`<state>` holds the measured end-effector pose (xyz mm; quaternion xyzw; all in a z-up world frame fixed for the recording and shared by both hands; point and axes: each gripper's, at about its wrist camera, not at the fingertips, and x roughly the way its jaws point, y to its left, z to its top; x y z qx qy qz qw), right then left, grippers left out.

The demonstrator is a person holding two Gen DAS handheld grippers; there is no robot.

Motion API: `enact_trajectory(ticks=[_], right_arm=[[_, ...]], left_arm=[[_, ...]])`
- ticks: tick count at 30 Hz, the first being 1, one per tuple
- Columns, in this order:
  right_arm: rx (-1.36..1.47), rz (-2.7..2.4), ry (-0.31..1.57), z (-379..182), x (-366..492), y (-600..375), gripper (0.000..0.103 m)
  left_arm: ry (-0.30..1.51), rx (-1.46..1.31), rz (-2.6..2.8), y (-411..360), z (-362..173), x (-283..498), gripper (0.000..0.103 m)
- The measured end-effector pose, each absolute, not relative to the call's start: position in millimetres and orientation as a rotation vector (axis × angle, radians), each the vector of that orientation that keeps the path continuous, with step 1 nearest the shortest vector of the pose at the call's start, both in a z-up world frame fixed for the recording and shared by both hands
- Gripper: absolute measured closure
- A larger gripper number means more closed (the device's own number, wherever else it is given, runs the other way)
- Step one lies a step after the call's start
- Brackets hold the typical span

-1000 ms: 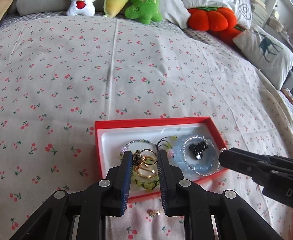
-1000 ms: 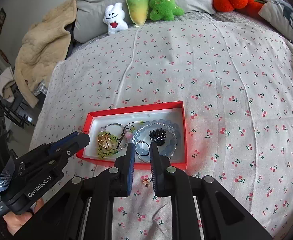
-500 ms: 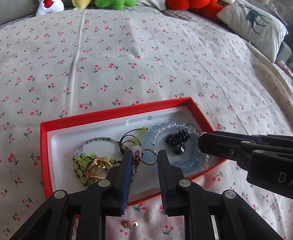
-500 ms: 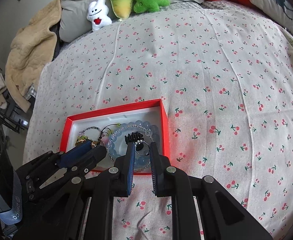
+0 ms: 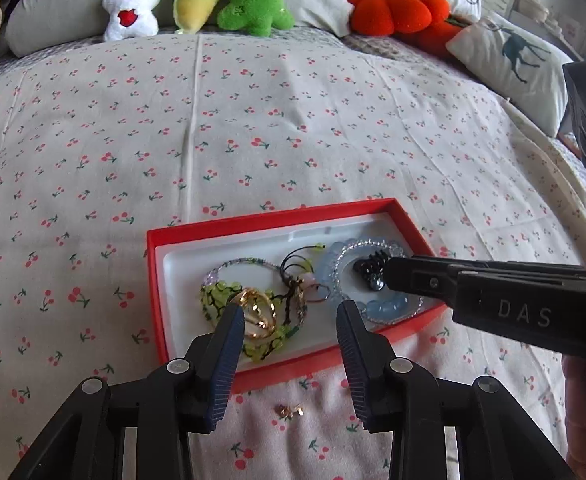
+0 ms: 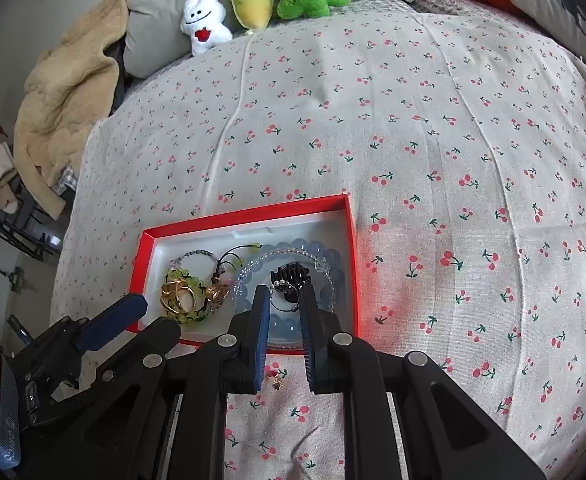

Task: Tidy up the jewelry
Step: 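Lower both rings into the red box and open both tools, then move the right tool toward the small gold earring beside the box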

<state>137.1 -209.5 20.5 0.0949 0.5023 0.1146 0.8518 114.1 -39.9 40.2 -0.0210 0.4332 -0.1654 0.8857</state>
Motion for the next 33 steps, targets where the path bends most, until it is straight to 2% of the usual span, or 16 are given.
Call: enact_trajectory(ticks=[13,20,23,27,30,33], right_arm=[[0.229,0.25,1.076,15.8,144.7,-194.4,0.086],[0.232,0.239,1.067,23.8,136.5,-196.5,0.079],[0.218,0.25,1.061,29.2,127.7,-194.1,0.074],[0.175,0.248,1.065,33.5,113.2,-190.4,0.06],[0.157,0.226,1.066,35.4,100.0,-192.4,0.051],[0.127,0.197,1.069,30.8,84.0,-196.2,0.048]], left_arm=[[0.949,0.03,-0.305,-17.6,28.7,92.3,0.056],[1.007,0.031,-0.301,-13.0,19.3,89.6,0.052],[1.03,0.015,-0.301,-11.8,15.9,87.5,0.05],[1.041,0.024,-0.279,-12.0,11.5,84.4,0.032],[1.067,0.025,-0.26,-11.3,5.2,82.0,0.029],[1.084,0.039,-0.239,-11.4,-6.8,76.9,0.024]])
